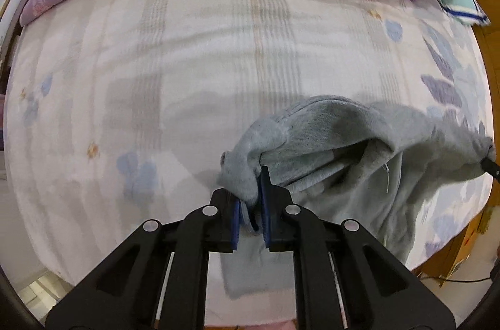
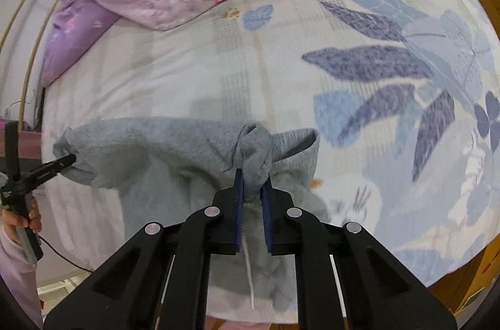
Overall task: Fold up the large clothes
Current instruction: 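Lift the hoodie with both tools and fold it over onto itself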
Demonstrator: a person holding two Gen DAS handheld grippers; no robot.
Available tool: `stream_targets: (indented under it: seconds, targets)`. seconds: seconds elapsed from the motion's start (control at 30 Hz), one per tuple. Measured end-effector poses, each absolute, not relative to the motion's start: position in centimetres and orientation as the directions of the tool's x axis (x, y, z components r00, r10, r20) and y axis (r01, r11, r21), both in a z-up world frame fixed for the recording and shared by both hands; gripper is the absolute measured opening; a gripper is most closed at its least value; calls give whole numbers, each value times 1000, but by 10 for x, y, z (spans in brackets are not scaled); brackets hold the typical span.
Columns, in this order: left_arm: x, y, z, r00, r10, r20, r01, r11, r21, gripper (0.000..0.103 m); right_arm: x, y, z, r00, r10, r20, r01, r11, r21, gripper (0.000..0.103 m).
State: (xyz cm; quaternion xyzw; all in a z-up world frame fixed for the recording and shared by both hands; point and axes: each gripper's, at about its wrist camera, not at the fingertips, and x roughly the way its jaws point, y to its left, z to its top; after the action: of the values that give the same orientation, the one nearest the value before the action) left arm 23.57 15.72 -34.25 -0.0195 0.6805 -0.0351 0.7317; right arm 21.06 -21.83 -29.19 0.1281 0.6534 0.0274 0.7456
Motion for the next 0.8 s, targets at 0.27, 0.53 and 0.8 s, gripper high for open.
stream_targets:
  seconds: [0.27,0.53,0.8]
  targets:
    - [143,167,-358,9,-76,-997,39,996,-76,10,106,-221,-300,107,258,-960,231,933,276,9]
    - [107,178,-374,-33,-83,-996,46,995,-84,10,59,-210,-338,-31,187,-982,242,954,174,8]
    - [69,178,-454,-209,-15,-978,65,997,-29,12,1,-232,-441,-305,116,-945,391,920,-13,1]
